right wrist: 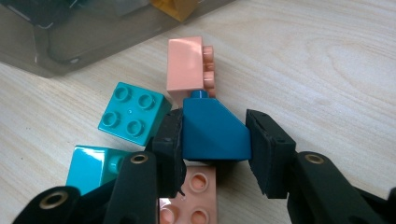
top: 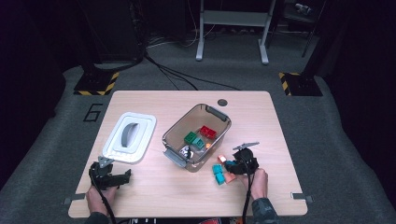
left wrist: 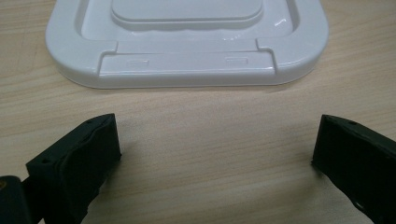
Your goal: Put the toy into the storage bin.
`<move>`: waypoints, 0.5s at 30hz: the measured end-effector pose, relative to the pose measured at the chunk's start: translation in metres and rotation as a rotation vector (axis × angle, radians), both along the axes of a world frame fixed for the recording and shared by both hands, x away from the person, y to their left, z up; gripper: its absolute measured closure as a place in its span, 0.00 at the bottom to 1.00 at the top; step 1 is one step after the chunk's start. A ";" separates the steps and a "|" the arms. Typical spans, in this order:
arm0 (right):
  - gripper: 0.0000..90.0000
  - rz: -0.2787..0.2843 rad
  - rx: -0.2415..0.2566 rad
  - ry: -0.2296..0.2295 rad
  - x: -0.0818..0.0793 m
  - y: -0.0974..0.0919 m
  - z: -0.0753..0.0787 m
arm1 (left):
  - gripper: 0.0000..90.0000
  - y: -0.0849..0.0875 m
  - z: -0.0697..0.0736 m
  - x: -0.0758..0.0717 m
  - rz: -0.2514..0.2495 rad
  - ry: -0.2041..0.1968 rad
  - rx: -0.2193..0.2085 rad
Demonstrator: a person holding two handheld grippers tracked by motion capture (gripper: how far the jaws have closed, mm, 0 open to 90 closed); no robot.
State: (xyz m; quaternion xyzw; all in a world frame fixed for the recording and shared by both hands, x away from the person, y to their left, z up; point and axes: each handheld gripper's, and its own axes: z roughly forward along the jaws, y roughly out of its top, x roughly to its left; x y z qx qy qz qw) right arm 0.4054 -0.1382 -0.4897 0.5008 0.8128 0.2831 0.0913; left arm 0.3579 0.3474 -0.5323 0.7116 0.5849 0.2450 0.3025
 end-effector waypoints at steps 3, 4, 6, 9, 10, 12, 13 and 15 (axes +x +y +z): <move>0.62 0.001 -0.016 0.004 0.002 0.001 -0.002 | 0.01 0.000 0.000 0.000 0.000 0.000 0.000; 0.62 0.002 -0.013 0.006 0.002 0.002 -0.003 | 0.01 0.000 0.000 0.000 0.000 0.000 0.000; 0.62 0.002 -0.014 0.004 0.002 0.001 -0.004 | 0.01 0.000 0.000 0.000 0.000 0.000 0.000; 0.62 0.006 -0.017 0.008 0.003 0.002 -0.004 | 0.01 0.000 0.000 0.000 0.000 0.000 0.000; 0.62 0.009 -0.024 0.013 0.003 0.002 -0.004 | 0.01 0.000 0.000 0.000 0.000 0.000 0.000; 0.61 0.010 -0.041 0.026 0.004 0.004 -0.007 | 0.01 0.000 0.000 0.000 0.000 0.000 0.000; 0.62 0.018 -0.047 0.027 0.005 0.003 -0.008 | 0.01 0.000 0.000 0.000 0.000 0.000 0.000; 0.63 0.014 -0.053 0.016 0.003 0.004 -0.008 | 0.01 0.000 0.000 0.000 0.000 0.000 0.000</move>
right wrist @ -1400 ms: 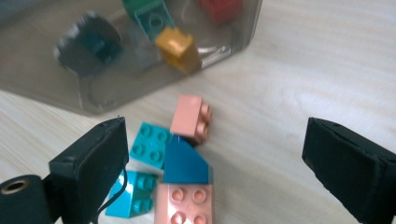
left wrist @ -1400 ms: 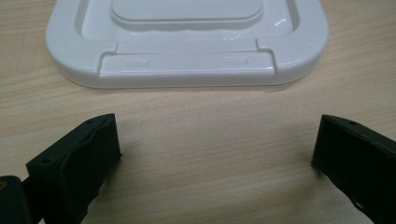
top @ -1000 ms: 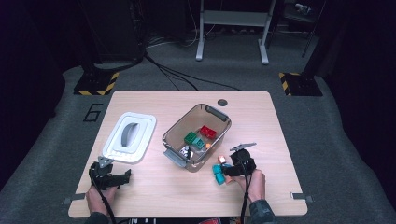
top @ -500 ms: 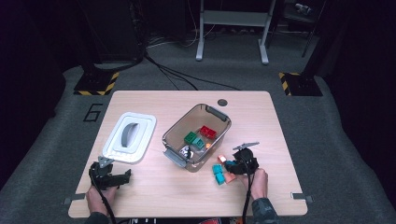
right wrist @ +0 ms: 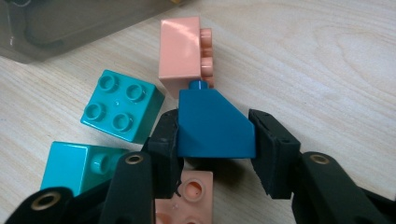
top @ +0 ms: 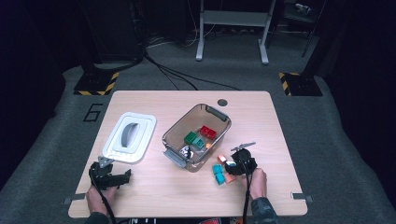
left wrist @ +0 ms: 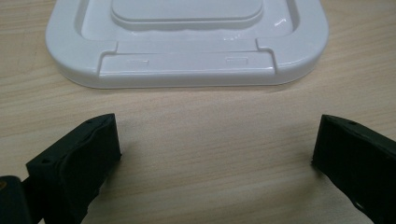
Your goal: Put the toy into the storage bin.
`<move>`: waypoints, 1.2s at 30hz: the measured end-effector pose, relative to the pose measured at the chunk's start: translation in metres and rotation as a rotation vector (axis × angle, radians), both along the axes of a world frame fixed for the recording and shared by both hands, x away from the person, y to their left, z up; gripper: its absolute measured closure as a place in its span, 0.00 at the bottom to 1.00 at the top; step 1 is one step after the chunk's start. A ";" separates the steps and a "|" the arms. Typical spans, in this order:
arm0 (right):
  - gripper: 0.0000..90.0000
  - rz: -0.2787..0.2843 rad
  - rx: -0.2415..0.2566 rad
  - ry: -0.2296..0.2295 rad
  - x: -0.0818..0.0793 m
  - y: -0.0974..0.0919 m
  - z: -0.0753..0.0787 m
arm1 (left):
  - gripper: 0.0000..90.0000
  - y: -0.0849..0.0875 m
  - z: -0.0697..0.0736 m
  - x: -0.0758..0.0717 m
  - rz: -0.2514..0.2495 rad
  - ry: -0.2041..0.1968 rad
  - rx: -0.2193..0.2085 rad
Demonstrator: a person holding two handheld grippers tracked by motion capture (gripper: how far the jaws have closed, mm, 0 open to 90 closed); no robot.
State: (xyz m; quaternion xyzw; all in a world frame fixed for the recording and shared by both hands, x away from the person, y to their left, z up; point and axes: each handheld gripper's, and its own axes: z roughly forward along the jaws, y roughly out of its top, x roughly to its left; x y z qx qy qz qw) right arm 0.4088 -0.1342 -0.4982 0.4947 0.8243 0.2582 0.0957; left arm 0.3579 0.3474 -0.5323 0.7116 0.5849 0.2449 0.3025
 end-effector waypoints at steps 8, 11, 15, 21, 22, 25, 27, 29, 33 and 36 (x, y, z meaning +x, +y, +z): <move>0.65 -0.021 0.017 -0.028 -0.003 -0.008 0.004 | 0.01 0.000 0.000 0.000 0.000 0.000 0.000; 0.65 -0.034 0.047 -0.050 -0.003 -0.014 0.008 | 0.01 0.000 0.000 0.000 0.000 -0.001 -0.001; 0.65 -0.061 0.073 -0.069 -0.001 -0.021 0.017 | 0.01 0.000 0.000 0.000 0.000 -0.002 0.000; 0.65 -0.072 0.090 -0.105 0.003 -0.028 0.033 | 0.01 0.000 0.000 0.000 0.000 -0.003 0.001; 0.65 -0.074 0.094 -0.106 0.003 -0.029 0.036 | 0.01 0.000 0.000 0.000 0.000 -0.004 0.001; 0.65 -0.086 0.101 -0.117 0.005 -0.032 0.042 | 0.01 0.000 0.000 0.000 0.000 -0.003 0.003; 0.65 -0.084 0.104 -0.119 0.007 -0.033 0.044 | 0.01 0.000 0.000 0.000 0.000 -0.003 0.002; 0.65 -0.079 0.099 -0.131 0.007 -0.035 0.049 | 0.01 0.000 0.000 0.000 0.001 -0.003 0.003; 0.65 -0.084 0.105 -0.141 0.009 -0.037 0.057 | 0.01 0.000 0.000 0.000 0.000 -0.003 0.003; 0.65 -0.086 0.106 -0.149 0.011 -0.038 0.064 | 0.01 0.000 0.000 0.000 0.000 -0.003 0.002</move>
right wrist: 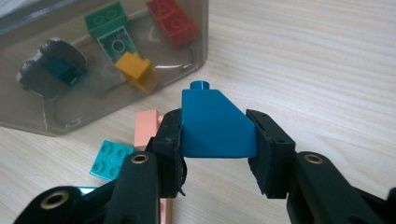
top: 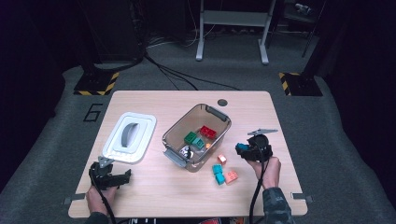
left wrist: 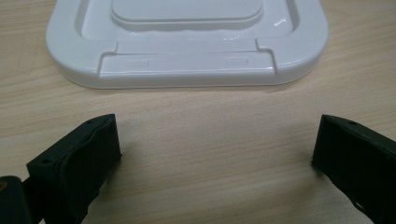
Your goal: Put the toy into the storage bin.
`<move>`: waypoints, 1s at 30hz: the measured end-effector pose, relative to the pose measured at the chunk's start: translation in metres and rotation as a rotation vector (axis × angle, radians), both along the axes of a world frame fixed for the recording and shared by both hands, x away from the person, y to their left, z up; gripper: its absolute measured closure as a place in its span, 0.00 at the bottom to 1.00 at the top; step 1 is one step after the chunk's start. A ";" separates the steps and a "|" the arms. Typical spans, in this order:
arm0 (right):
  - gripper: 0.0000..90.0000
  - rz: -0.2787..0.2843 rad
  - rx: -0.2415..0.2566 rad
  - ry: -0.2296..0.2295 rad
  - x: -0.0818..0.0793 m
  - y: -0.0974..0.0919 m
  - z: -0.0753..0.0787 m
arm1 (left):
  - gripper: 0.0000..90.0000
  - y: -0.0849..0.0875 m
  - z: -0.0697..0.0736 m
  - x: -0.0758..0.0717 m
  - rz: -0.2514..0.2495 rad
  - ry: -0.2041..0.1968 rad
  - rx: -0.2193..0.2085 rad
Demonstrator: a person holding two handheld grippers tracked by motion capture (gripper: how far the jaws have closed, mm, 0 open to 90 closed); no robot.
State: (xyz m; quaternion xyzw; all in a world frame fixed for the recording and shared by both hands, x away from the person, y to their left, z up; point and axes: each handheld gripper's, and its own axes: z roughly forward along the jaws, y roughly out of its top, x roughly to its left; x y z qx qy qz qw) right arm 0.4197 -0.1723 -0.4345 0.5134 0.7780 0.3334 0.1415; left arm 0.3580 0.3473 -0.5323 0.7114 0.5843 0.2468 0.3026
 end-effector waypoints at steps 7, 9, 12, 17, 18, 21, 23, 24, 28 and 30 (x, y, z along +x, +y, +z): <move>0.65 -0.013 0.014 -0.017 0.003 -0.003 0.016 | 0.01 0.000 0.000 0.000 0.000 0.000 -0.001; 0.65 0.000 0.003 -0.031 0.006 -0.005 0.020 | 0.01 0.000 0.000 0.000 0.000 0.000 0.000; 0.65 -0.007 0.009 -0.035 0.008 -0.005 0.026 | 0.01 0.000 0.000 0.000 0.000 -0.001 -0.001; 0.65 -0.006 0.005 -0.053 0.013 -0.006 0.039 | 0.01 0.000 0.000 0.000 -0.001 0.000 -0.001; 0.65 -0.005 0.006 -0.059 0.013 -0.006 0.042 | 0.01 0.000 0.000 0.000 0.000 -0.001 -0.001; 0.65 -0.004 0.005 -0.075 0.016 -0.006 0.050 | 0.01 0.000 0.000 0.000 -0.001 0.000 0.000; 0.65 -0.002 0.003 -0.079 0.018 -0.006 0.056 | 0.01 0.000 0.000 0.000 -0.001 -0.001 -0.001; 0.65 -0.006 0.001 -0.078 0.019 -0.005 0.058 | 0.01 0.000 0.000 0.000 -0.001 0.000 -0.001; 0.65 0.001 -0.003 -0.094 0.022 -0.006 0.071 | 0.01 0.000 0.000 0.000 0.000 -0.001 -0.001; 0.65 -0.005 -0.005 -0.099 0.024 -0.005 0.078 | 0.01 0.000 0.000 0.000 0.000 0.000 0.000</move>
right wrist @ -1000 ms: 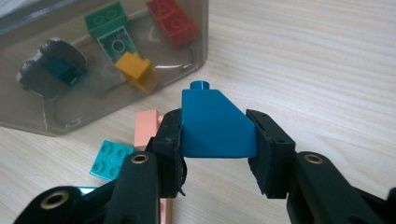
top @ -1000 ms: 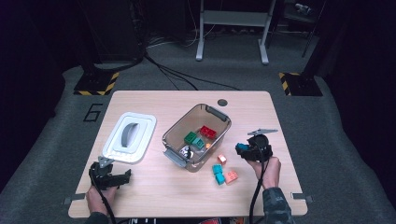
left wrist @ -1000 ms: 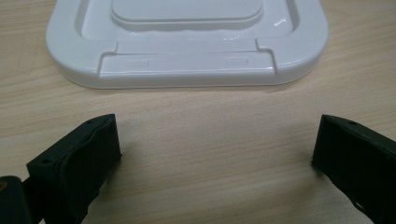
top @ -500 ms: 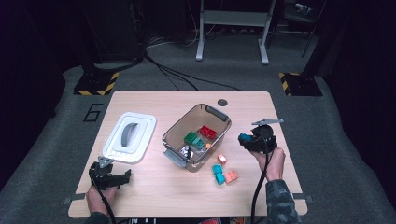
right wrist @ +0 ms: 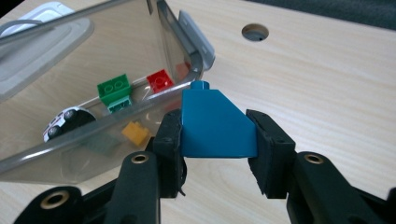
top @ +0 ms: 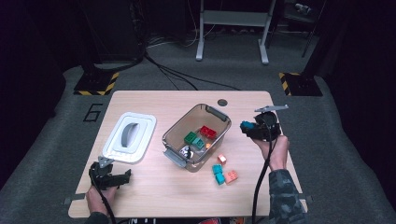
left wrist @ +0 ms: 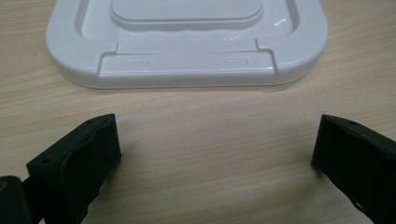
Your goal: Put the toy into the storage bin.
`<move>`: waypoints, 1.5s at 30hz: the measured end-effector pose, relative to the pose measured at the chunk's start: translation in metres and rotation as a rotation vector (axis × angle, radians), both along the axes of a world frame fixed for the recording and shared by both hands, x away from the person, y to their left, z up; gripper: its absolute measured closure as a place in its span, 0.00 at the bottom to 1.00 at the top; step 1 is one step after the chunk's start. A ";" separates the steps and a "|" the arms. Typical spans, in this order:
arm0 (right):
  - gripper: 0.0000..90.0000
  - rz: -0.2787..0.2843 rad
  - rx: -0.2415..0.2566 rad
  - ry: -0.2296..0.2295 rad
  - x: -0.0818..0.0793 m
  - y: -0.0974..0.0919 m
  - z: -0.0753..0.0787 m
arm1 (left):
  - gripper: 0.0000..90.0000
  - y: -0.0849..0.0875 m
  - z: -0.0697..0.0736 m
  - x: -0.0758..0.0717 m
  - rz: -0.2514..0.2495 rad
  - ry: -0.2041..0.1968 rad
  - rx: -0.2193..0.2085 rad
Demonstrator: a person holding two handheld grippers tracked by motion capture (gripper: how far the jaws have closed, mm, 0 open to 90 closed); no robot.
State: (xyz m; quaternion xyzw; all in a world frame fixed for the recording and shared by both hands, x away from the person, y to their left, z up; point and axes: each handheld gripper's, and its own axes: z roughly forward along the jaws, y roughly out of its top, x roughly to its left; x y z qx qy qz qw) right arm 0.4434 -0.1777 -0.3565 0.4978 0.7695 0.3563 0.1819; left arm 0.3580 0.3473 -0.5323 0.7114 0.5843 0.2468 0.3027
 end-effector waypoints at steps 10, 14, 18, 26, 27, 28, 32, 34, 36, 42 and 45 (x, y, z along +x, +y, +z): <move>0.65 0.029 -0.007 -0.010 0.018 0.013 0.020 | 0.01 0.000 0.000 0.000 0.000 0.000 0.000; 0.65 0.058 -0.006 -0.004 0.029 0.027 0.019 | 0.01 0.000 0.000 0.000 0.000 0.000 -0.001; 0.65 0.086 -0.005 0.016 0.038 0.045 0.015 | 0.01 0.000 0.000 0.000 -0.001 0.000 -0.001; 0.65 0.147 -0.038 0.075 0.053 0.076 0.000 | 0.01 0.000 0.000 0.000 0.000 0.000 0.000; 0.65 0.150 -0.043 0.080 0.055 0.079 -0.002 | 0.01 0.000 0.000 0.000 0.000 0.000 0.000; 0.65 0.150 -0.046 0.090 0.055 0.081 -0.004 | 0.01 0.000 0.000 0.000 -0.001 0.000 -0.001; 0.65 0.155 -0.076 0.113 0.058 0.085 -0.012 | 0.01 0.000 0.000 0.000 -0.001 0.000 -0.001; 0.65 0.152 -0.084 0.119 0.057 0.085 -0.014 | 0.01 0.000 0.000 0.000 -0.001 0.002 -0.002; 0.65 0.156 -0.096 0.125 0.057 0.086 -0.014 | 0.01 0.000 0.000 0.000 -0.001 0.000 -0.001; 0.64 0.142 -0.139 0.133 0.056 0.086 -0.019 | 0.01 0.000 0.000 0.000 -0.001 0.000 -0.001; 0.61 0.126 -0.149 0.139 0.055 0.085 -0.018 | 0.01 0.000 0.000 0.000 -0.001 0.000 -0.001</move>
